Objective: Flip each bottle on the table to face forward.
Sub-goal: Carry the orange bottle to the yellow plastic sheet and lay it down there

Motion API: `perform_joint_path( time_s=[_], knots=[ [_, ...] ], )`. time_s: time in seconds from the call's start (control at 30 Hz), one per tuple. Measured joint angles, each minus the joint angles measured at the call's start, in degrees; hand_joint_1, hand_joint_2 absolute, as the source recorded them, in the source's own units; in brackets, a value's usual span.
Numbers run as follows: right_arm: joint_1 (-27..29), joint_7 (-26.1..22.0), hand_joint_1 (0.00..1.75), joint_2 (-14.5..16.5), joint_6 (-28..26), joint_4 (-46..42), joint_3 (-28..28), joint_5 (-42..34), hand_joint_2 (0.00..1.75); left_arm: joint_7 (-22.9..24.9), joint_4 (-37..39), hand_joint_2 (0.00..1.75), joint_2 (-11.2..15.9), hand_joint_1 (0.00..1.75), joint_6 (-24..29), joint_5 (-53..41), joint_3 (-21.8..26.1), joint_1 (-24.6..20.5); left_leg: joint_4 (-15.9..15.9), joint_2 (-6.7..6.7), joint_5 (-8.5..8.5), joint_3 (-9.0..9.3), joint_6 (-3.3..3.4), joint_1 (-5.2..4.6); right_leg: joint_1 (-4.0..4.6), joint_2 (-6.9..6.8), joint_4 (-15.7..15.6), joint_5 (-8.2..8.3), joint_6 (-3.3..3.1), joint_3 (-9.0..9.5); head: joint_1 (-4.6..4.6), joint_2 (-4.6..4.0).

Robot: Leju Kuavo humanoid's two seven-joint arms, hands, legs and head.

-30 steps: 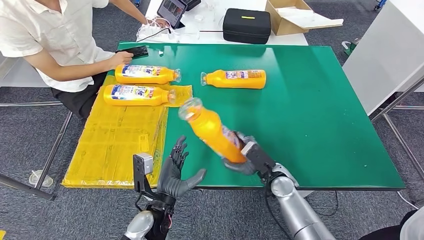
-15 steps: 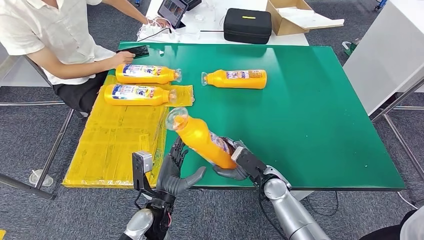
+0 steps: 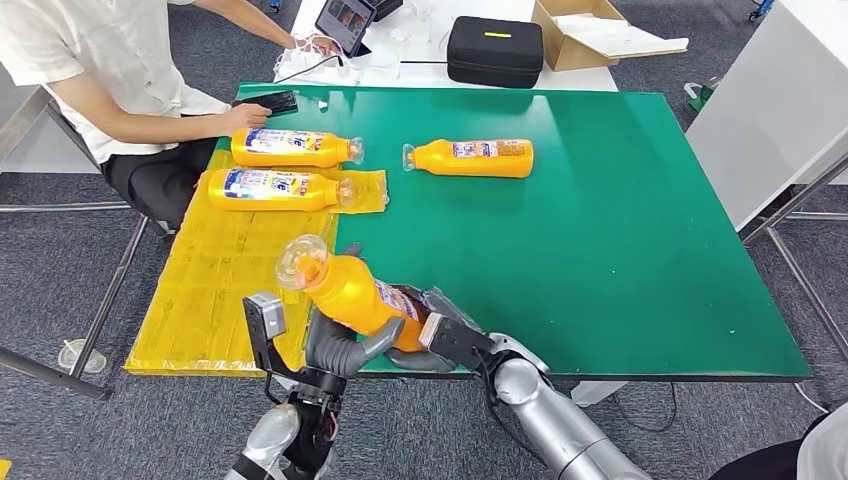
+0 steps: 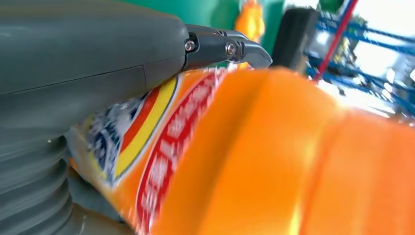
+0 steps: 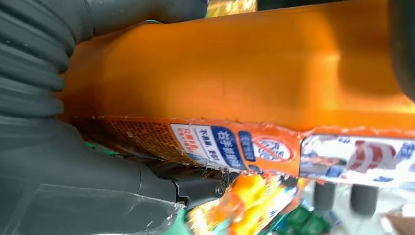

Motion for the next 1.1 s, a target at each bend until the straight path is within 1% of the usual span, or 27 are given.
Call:
perform_joint_path(
  time_s=[0.07,0.13,0.17,0.27,0.3,0.4,0.43,0.47,0.53,0.57,0.6,0.67,0.7,0.8,0.83,0.9,0.97,1.03,1.1],
  knots=[
    [-0.35,-0.3,1.75,0.04,0.45,-0.01,0.92,-0.51,1.75,0.1,-0.09,1.75,0.03,0.0,-2.41,1.4,0.53,0.0,0.0,0.0,0.01,0.0,0.0,-0.01,0.0,0.0,0.0,0.0,0.0,0.0,-0.01,0.0],
    [-0.63,-0.35,1.75,0.04,0.56,-0.01,1.46,-0.92,1.75,0.11,-0.27,1.75,0.06,0.0,-3.69,1.87,1.05,0.01,0.0,0.0,0.01,0.01,0.0,-0.01,0.0,0.0,0.0,0.01,0.0,0.0,0.0,0.0],
    [-0.75,-0.35,1.75,0.04,0.59,-0.01,1.68,-1.1,1.75,0.09,-0.36,1.75,0.07,0.09,-4.06,1.89,1.29,0.02,0.0,0.0,0.01,0.01,0.0,0.0,0.01,0.0,0.0,0.01,0.0,0.0,0.0,0.0],
    [-1.04,-0.51,1.75,-0.01,0.84,-0.01,2.25,-1.81,1.75,0.04,-0.5,1.75,0.07,1.4,-4.9,1.82,1.72,0.02,0.0,0.0,0.01,0.01,0.0,0.0,0.01,0.0,0.0,0.01,0.0,0.0,-0.02,0.0],
    [-1.13,-0.63,1.75,-0.04,1.15,-0.01,2.37,-2.27,1.75,-0.01,-0.52,1.75,0.07,1.75,-5.27,1.89,1.8,0.02,0.0,0.0,0.01,0.01,0.0,0.0,0.02,0.0,0.0,0.01,0.0,0.0,-0.01,0.01],
    [-1.41,-1.04,1.75,-0.14,2.75,-0.01,2.69,-4.08,1.75,-0.34,-0.52,1.75,0.07,1.75,-7.57,3.01,2.3,0.03,0.0,0.01,0.01,0.01,0.0,0.0,0.02,0.01,0.0,0.0,0.0,-0.01,-0.01,0.01],
    [-1.53,-1.19,1.69,-0.19,3.31,-0.01,2.81,-4.63,1.75,-0.43,-0.52,1.75,0.07,1.75,-8.83,3.78,2.56,0.05,0.0,0.02,0.01,0.01,0.0,0.0,0.01,0.01,0.0,0.0,0.0,-0.01,-0.02,0.0],
    [-1.66,-1.35,1.58,-0.23,3.8,-0.01,2.94,-5.1,1.75,-0.51,-0.52,1.75,0.08,1.75,-10.2,4.65,2.83,0.11,0.0,0.02,0.01,0.01,0.0,0.0,0.01,0.01,0.0,0.0,0.0,-0.02,-0.02,0.0],
    [-1.85,-1.68,0.99,-0.35,4.5,-0.01,3.18,-5.8,1.75,-0.66,-0.69,1.75,0.12,1.75,-12.82,6.23,3.38,0.42,0.0,0.01,0.01,0.01,0.0,0.0,0.01,0.01,0.0,0.0,0.0,-0.02,-0.02,0.0],
    [-1.89,-1.82,0.75,-0.39,4.75,-0.01,3.33,-5.99,1.75,-0.78,-0.9,1.75,0.16,1.75,-13.62,6.64,3.63,0.65,0.0,0.02,0.01,0.01,0.0,0.0,0.01,0.01,0.0,0.0,0.0,-0.02,-0.02,0.0],
    [-1.88,-1.93,0.58,-0.43,4.9,-0.01,3.49,-6.12,1.75,-0.9,-1.12,1.75,0.19,1.75,-14.06,6.78,3.86,0.86,0.0,0.02,0.01,0.01,0.0,0.0,0.01,0.01,0.0,0.0,0.0,-0.02,-0.02,0.0],
    [-1.85,-2.02,0.58,-0.44,5.06,-0.01,3.78,-6.17,1.75,-1.09,-1.55,1.75,0.24,1.75,-14.22,6.66,4.25,1.16,0.0,0.01,0.01,0.01,0.0,0.0,0.01,0.01,0.0,0.0,0.0,-0.02,-0.02,0.0],
    [-1.83,-2.02,0.51,-0.44,5.05,-0.01,3.92,-6.17,1.75,-1.14,-1.7,1.75,0.24,1.75,-14.17,6.54,4.38,1.24,0.0,0.01,0.01,0.01,0.0,0.0,0.01,0.01,0.0,0.0,0.0,-0.02,-0.02,0.0],
    [-1.79,-2.02,0.08,-0.44,5.03,-0.01,4.24,-6.14,1.75,-1.16,-2.15,1.75,0.24,1.75,-14.04,6.25,4.56,1.44,0.0,0.01,0.01,0.01,0.0,0.0,0.01,0.01,0.0,0.0,0.0,-0.02,-0.01,0.01],
    [-1.76,-2.02,0.0,-0.44,4.97,-0.01,4.32,-6.1,1.75,-1.17,-2.27,1.75,0.24,1.75,-13.91,6.15,4.57,1.48,0.0,0.01,0.01,0.01,0.0,0.0,0.01,0.01,0.0,0.0,0.0,-0.02,-0.01,0.01],
    [-1.56,-1.93,0.0,-0.42,4.29,0.01,4.54,-5.73,1.75,-1.23,-2.52,1.75,0.24,1.75,-13.18,5.77,4.6,1.55,0.0,0.01,0.01,0.02,0.0,0.0,0.01,0.01,0.0,0.0,0.0,-0.02,-0.01,0.01],
    [-0.99,-1.64,0.0,-0.29,2.04,0.0,4.72,-4.42,1.75,-1.32,-2.84,1.75,0.22,1.75,-11.97,5.48,4.67,1.74,0.0,0.01,0.01,0.01,-0.01,0.0,0.01,0.01,0.0,0.0,0.0,-0.03,0.0,0.01],
    [0.08,-1.22,0.0,-0.04,-2.61,-0.02,4.73,-1.37,1.75,-1.31,-3.57,1.75,0.21,1.75,-10.35,5.73,4.94,2.14,0.0,0.01,0.0,0.01,-0.01,0.0,0.02,0.01,0.0,0.0,0.0,-0.04,0.0,0.0],
    [1.91,-0.84,0.0,0.11,-8.98,-0.35,4.35,2.94,1.75,-0.99,-5.1,1.75,0.2,1.75,-7.57,5.97,5.66,2.87,0.0,0.0,-0.01,0.01,-0.01,0.01,0.02,0.0,0.0,-0.01,-0.01,-0.05,0.0,0.0]
  ],
)
